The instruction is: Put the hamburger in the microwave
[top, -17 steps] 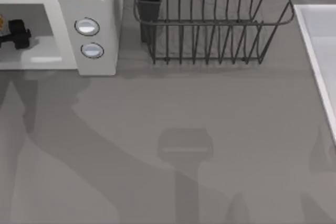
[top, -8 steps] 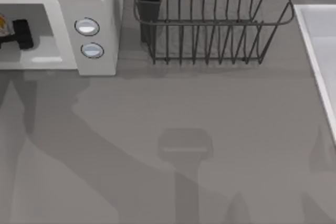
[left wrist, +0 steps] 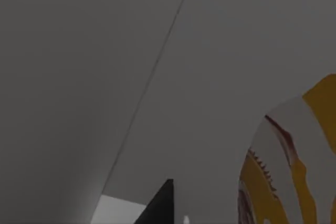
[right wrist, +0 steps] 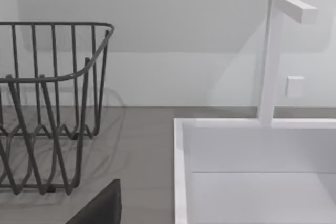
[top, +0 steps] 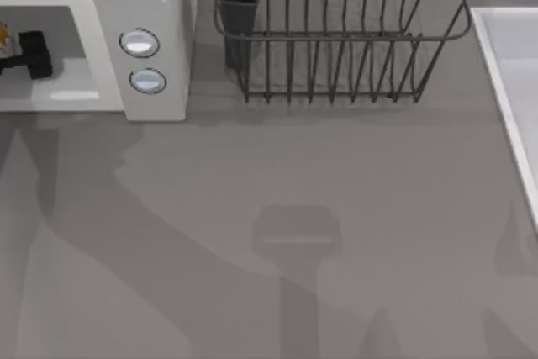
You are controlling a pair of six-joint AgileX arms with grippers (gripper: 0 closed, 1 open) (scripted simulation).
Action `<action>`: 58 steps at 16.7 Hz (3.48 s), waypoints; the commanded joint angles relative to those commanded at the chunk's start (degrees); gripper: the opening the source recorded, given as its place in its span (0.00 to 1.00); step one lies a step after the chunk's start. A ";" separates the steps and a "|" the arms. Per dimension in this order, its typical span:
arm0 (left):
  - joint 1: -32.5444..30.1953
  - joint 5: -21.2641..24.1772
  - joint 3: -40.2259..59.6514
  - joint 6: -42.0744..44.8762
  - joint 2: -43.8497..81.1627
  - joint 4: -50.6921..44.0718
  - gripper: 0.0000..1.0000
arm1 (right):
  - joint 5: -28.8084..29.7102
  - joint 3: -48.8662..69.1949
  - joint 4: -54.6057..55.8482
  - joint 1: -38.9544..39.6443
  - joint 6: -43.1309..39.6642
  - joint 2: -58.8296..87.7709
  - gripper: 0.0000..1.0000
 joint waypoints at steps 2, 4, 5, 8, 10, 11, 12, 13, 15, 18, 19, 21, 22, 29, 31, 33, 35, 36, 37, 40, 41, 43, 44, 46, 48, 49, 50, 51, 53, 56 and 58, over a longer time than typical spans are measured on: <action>0.03 -0.27 0.45 -0.02 -1.56 1.69 1.00 | 0.00 0.00 0.00 0.00 0.00 0.00 1.00; 0.14 -0.71 -0.21 -0.08 -3.29 3.83 1.00 | 0.00 0.00 0.00 0.00 0.00 0.00 1.00; 0.24 -0.97 -0.97 -0.12 -4.19 5.02 1.00 | 0.00 0.00 0.00 0.00 0.00 0.00 1.00; 0.71 -1.77 -4.10 -0.21 -7.06 9.07 1.00 | 0.00 0.00 0.00 0.00 0.00 0.00 1.00; 1.17 -2.18 -6.67 -0.22 -8.98 12.08 1.00 | 0.00 0.00 0.00 0.00 0.00 0.00 1.00; 1.43 -2.30 -8.22 -0.18 -9.95 13.58 1.00 | 0.00 0.00 0.00 0.00 0.00 0.00 1.00; 1.72 -2.33 -9.98 -0.11 -10.96 15.02 1.00 | 0.00 0.00 0.00 0.00 0.00 0.00 1.00; 2.04 -2.29 -11.90 -0.01 -11.99 16.41 1.00 | 0.00 0.00 0.00 0.00 0.00 0.00 1.00; 2.76 -1.97 -16.09 0.29 -14.08 19.01 1.00 | 0.00 0.00 0.00 0.00 0.00 0.00 1.00; 4.02 -0.89 -22.99 0.93 -17.20 22.35 1.00 | 0.00 0.00 0.00 0.00 0.00 0.00 1.00; 4.46 -0.38 -25.36 1.17 -18.23 23.27 1.00 | 0.00 0.00 0.00 0.00 0.00 0.00 1.00; 5.33 0.81 -30.01 1.68 -20.15 24.78 1.00 | 0.00 0.00 0.00 0.00 0.00 0.00 1.00; 5.75 1.48 -32.24 1.93 -21.00 25.34 1.00 | 0.00 0.00 0.00 0.00 0.00 0.00 1.00; 8.10 6.21 -46.65 3.55 -25.10 26.94 1.00 | 0.00 0.00 0.00 0.00 0.00 0.00 1.00; 8.44 7.00 -49.26 3.81 -24.64 26.28 1.00 | 0.00 0.00 0.00 0.00 0.00 0.00 1.00; 8.58 7.31 -50.50 3.92 -23.74 25.38 1.00 | 0.00 0.00 0.00 0.00 0.00 0.00 1.00; 8.58 7.31 -50.50 3.92 -23.74 25.38 1.00 | 0.00 0.00 0.00 0.00 0.00 0.00 1.00; 8.58 7.31 -50.50 3.92 -23.74 25.38 1.00 | 0.00 0.00 0.00 0.00 0.00 0.00 1.00; 8.18 7.26 -50.38 3.89 -23.75 25.41 1.00 | 0.00 0.00 0.00 0.00 0.00 0.00 1.00; 8.06 7.01 -49.08 3.81 -25.13 26.41 1.00 | 0.00 0.00 0.00 0.00 0.00 0.00 1.00; 7.96 6.73 -48.21 3.73 -26.10 26.70 1.00 | 0.00 0.00 0.00 0.00 0.00 0.00 1.00; 7.71 5.92 -46.35 3.48 -28.26 26.52 1.00 | 0.00 0.00 0.00 0.00 0.00 0.00 1.00; 7.59 5.40 -45.42 3.32 -29.43 26.20 1.00 | 0.00 0.00 0.00 0.00 0.00 0.00 1.00; 7.36 4.28 -43.73 2.97 -31.85 25.24 1.00 | 0.00 0.00 0.00 0.00 0.00 0.00 1.00; 7.18 3.22 -42.32 2.66 -34.31 23.59 1.00 | 0.00 0.00 0.00 0.00 0.00 0.00 1.00; 7.11 2.76 -41.70 2.53 -35.56 22.43 1.00 | 0.00 0.00 0.00 0.00 0.00 0.00 1.00; 7.07 2.38 -41.15 2.44 -36.82 21.07 1.00 | 0.00 0.00 0.00 0.00 0.00 0.00 1.00; 7.05 2.08 -40.68 2.37 -38.09 19.54 1.00 | 0.00 0.00 0.00 0.00 0.00 0.00 1.00; 7.09 1.76 -40.03 2.32 -40.57 15.96 1.00 | 0.00 0.00 0.00 0.00 0.00 0.00 1.00; 7.32 2.04 -39.74 2.47 -44.10 9.52 1.00 | 0.00 0.00 0.00 0.00 0.00 0.00 1.00; 7.54 2.70 -39.91 2.68 -46.29 4.90 1.00 | 0.00 0.00 0.00 0.00 0.00 0.00 1.00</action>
